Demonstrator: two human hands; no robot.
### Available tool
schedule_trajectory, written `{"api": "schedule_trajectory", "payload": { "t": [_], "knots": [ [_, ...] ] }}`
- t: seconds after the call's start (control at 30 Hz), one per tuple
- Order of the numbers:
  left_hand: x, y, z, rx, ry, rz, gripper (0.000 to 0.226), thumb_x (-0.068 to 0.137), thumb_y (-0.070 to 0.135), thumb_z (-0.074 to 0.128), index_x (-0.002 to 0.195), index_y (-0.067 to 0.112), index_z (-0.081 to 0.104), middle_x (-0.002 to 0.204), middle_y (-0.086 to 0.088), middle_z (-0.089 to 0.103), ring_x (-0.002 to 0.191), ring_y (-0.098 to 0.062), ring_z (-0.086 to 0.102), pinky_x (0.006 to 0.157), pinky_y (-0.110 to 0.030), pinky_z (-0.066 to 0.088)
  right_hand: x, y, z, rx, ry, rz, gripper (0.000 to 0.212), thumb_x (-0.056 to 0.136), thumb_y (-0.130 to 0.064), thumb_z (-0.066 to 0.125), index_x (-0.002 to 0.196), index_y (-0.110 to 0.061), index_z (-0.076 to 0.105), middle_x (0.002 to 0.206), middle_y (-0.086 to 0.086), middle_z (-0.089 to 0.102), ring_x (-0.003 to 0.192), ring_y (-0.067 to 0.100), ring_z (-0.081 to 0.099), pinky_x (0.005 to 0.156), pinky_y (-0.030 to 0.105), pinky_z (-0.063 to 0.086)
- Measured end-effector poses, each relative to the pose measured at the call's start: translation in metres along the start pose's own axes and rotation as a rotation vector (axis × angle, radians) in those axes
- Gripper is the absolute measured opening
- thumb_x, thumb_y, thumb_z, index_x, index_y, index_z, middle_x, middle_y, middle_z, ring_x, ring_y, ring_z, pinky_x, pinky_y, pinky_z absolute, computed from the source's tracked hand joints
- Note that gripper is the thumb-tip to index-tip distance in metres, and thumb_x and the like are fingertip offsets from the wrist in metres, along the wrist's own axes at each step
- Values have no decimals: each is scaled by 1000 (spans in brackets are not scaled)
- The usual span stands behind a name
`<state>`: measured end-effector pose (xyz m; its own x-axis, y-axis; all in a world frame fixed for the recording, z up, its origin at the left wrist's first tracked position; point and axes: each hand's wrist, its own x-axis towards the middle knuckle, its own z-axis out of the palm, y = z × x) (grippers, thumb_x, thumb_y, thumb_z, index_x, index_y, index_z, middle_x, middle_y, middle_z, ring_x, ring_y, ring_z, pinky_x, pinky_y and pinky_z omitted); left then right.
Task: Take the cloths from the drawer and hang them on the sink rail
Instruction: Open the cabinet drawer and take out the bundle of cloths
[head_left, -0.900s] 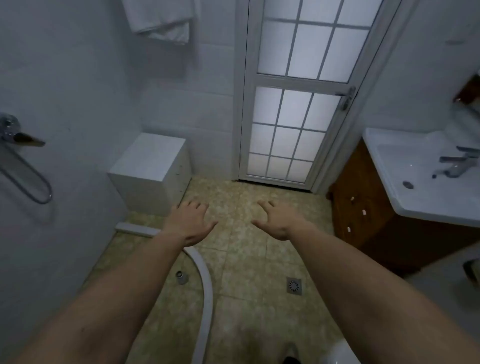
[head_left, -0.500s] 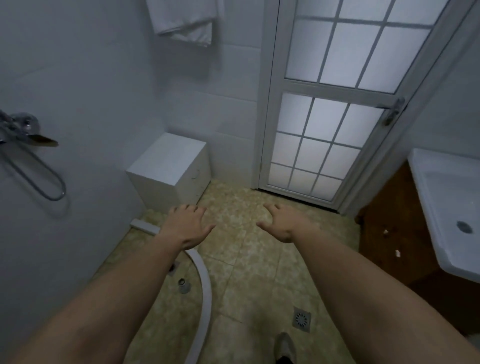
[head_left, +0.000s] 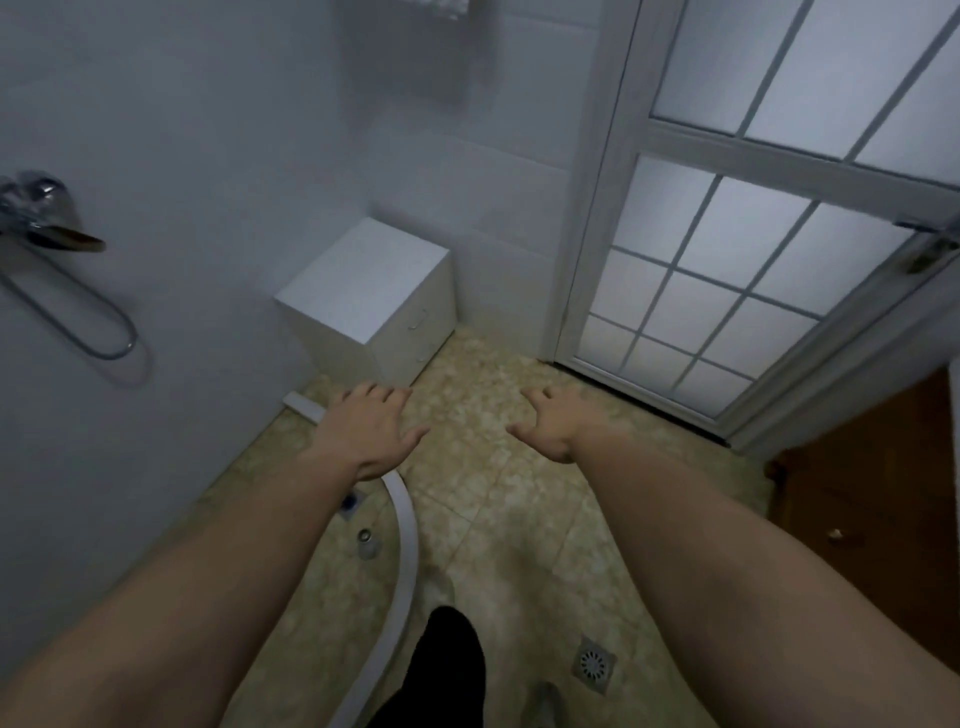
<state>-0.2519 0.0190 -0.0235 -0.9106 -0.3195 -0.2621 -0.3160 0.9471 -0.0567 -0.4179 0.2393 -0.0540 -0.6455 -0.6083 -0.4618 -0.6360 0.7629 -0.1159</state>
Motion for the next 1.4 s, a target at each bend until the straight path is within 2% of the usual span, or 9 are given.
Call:
{"api": "schedule_trajectory", "payload": {
  "t": [0.2,0.3,0.43,0.7,0.9,1.1,1.27,1.4],
  "knots": [
    [101,-66,2,-59,-11,-67,74,97,66,26,153,18,29,153,-10,42,140,-30,36,113,-48,32,93,-28,-38,-33,-41,-37,82,94,-72,30,159,-26,10,164,10,21,148,31,23,117,47,26],
    [149,-99,-1,-101,-26,-88,76,96,66,26,153,17,28,152,-12,42,139,-31,37,112,-49,33,142,-46,-71,-76,-22,-38,80,95,-71,29,159,-26,11,164,10,21,147,32,27,115,49,27],
    [197,-140,-6,-103,-45,-61,74,96,66,25,150,16,34,147,-13,46,134,-32,39,108,-48,36,198,-71,-108,-66,15,-72,80,94,-71,31,158,-26,13,163,9,24,146,31,29,114,48,30],
    [277,-205,-25,-124,-35,-159,71,98,63,28,150,16,33,148,-12,46,135,-31,38,108,-46,36,304,-99,-172,-114,-9,-146,79,95,-68,33,158,-26,11,164,11,21,147,32,26,116,48,26],
    [329,-224,-23,-119,-97,-271,72,96,67,24,149,20,33,149,-9,46,135,-30,41,107,-49,37,392,-101,-198,-156,-41,-231,80,94,-68,36,158,-26,13,163,10,23,147,31,28,117,48,29],
    [400,-234,-30,-127,-84,-475,71,96,67,23,147,20,35,146,-9,49,134,-30,43,107,-50,36,500,-83,-218,-238,-115,-387,80,93,-68,38,158,-26,14,162,8,25,144,32,32,115,48,31],
    [452,-199,-30,-188,-172,-577,72,95,68,25,148,21,34,148,-7,47,136,-30,40,107,-50,36,579,-61,-240,-302,-196,-536,80,93,-68,40,157,-26,16,160,10,29,142,34,35,112,51,35],
    [491,-178,-42,-200,-144,-601,71,96,66,24,150,20,32,150,-6,45,139,-28,36,109,-48,33,629,-42,-244,-309,-272,-575,82,92,-67,39,157,-24,15,162,10,25,146,33,30,116,52,30]
  ]
}}
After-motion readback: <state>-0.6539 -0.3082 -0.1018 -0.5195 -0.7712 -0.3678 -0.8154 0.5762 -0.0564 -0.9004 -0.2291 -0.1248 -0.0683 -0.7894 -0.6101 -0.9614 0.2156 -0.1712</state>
